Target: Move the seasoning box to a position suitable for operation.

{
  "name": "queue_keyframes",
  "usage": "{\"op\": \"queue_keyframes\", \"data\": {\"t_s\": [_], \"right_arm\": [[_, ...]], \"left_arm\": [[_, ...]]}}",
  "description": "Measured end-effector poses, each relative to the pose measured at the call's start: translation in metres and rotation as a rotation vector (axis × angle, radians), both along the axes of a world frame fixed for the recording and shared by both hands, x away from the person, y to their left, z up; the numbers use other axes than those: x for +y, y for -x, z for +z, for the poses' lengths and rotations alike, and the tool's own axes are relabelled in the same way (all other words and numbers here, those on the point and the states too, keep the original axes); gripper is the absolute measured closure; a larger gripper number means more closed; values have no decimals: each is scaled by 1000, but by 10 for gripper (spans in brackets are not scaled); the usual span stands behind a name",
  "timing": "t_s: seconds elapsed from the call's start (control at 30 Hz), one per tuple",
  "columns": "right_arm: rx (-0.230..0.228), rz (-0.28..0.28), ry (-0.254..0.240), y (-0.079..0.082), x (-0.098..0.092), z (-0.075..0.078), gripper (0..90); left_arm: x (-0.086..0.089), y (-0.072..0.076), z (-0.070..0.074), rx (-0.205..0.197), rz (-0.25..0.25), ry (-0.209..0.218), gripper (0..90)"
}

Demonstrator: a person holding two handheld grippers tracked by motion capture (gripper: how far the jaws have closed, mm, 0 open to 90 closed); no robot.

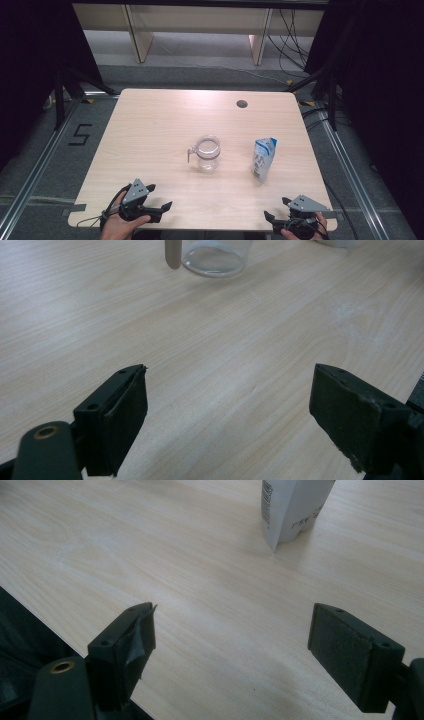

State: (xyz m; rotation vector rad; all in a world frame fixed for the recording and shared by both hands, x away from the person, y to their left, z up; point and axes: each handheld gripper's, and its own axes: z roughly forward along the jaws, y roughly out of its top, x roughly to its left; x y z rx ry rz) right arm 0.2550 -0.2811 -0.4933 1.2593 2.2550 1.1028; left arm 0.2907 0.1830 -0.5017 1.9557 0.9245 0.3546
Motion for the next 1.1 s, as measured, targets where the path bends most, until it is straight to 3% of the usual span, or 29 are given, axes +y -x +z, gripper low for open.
{"op": "queue_keyframes", "data": {"t_s": [0.03, 0.07, 0.1, 0.2, 0.27, 0.43, 0.47, 0.6, 0.73, 0.77, 0.93, 1.0, 1.03, 1.1], "right_arm": [[2, 0, -1, 0, 0, 0, 200], [1, 1, -2, 0, 0, 0, 199], [17, -18, -15, 2, 2, 1, 198], [8, -13, -18, 1, 2, 1, 199], [-7, 5, 15, 0, 1, 1, 199], [-19, 8, 22, -1, 2, 1, 199], [-20, 9, 21, -1, 2, 1, 199], [-28, 12, 10, -2, 1, 0, 200], [-24, 10, -1, -2, 1, 0, 201], [-4, 14, -21, -2, 2, -1, 201], [-29, 10, -4, -3, 0, -1, 202], [-16, 1, -8, -2, 1, -1, 202], [22, -21, -28, 0, 2, -1, 202], [-27, 5, -6, -3, -1, -2, 202]], "left_arm": [[0, 0, 0, 0, 1, 5, 154], [1, -1, 1, -1, -1, -16, 155], [-1, -2, 1, -3, -6, -4, 158], [-2, -4, 1, -8, -5, -1, 170], [-5, -6, 3, -3, 8, 11, 185], [-5, -21, 11, -45, -8, -11, 207], [-6, -25, 12, -49, -1, 2, 210], [-7, -36, 15, -47, 26, 29, 223], [-8, -44, 18, -44, 32, 28, 224], [-8, -45, 18, -50, 37, 20, 225], [-12, -52, 22, -53, 22, 19, 226], [-15, -55, 23, -59, 17, 15, 223], [-16, -57, 25, -60, 15, 11, 224], [-19, -61, 26, -64, 13, 15, 231]]}}
